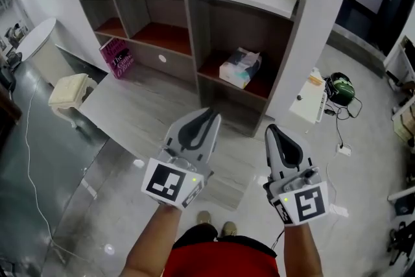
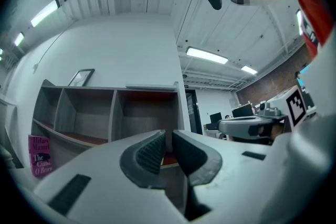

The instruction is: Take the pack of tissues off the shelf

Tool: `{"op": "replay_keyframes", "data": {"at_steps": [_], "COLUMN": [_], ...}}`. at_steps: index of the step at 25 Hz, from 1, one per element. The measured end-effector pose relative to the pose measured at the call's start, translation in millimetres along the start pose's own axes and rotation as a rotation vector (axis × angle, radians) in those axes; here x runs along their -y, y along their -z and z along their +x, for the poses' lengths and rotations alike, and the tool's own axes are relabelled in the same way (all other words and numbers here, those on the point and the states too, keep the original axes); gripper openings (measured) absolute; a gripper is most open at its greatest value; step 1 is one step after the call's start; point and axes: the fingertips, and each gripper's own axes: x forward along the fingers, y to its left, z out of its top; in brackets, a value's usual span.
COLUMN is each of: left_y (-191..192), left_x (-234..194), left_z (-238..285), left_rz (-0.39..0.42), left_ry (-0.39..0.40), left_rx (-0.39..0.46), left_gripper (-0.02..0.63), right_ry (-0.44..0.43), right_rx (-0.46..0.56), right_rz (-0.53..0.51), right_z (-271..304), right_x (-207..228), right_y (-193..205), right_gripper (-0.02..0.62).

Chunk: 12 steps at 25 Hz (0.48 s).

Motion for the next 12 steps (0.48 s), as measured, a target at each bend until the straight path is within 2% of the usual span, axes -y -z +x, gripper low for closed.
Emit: {"op": "replay_keyframes", "data": {"at_steps": [3, 5, 10, 12], "left_y": [9.6, 16.2, 44.0, 51.5], "left_x": [-13.1, -19.3, -31.0, -35.1], "left_z": [17.4, 28.4, 59.6, 71.8], "left_rz": [-0.012, -0.022, -0.032, -0.040], "left_ry": [0.042, 0.070, 0.106, 0.105], "left_rx": [-0.014, -0.026, -0.065, -0.078], "left_gripper": [0.035, 0.128, 0.280, 0.318], "right_ry": [0.047, 0.077, 0.122, 0.131], "right_rx": [-0.005, -0.011, -0.034, -0.042], "right_rz": [-0.013, -0.022, -0.035, -0.034], "right_z": [13.3, 19.0, 25.1, 26.0], "right_x": [4.2, 6.3, 12.4, 15.8], "right_y": [0.8, 2.1, 9.0, 12.5], "right_gripper": [0.005, 0.005, 0.005, 0.005]}}
